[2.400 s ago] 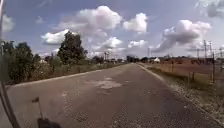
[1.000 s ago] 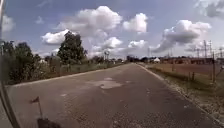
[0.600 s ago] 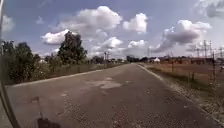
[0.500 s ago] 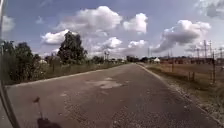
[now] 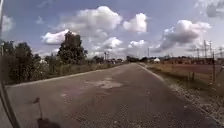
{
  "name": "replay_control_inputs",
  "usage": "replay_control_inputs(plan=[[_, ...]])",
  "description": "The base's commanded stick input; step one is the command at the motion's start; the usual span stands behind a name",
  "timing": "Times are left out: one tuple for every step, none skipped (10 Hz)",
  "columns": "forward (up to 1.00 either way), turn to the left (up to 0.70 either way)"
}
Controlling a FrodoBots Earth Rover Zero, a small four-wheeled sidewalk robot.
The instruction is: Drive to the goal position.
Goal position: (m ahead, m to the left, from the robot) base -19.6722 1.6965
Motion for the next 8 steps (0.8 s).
replay_control_inputs(plan=[[0.04, 0.00], [0.04, 0.00], [0.04, 0.00], [0.04, 0.00], [0.04, 0.00], [0.04, 0.00], [0.04, 0.00], [0.04, 0.00]])
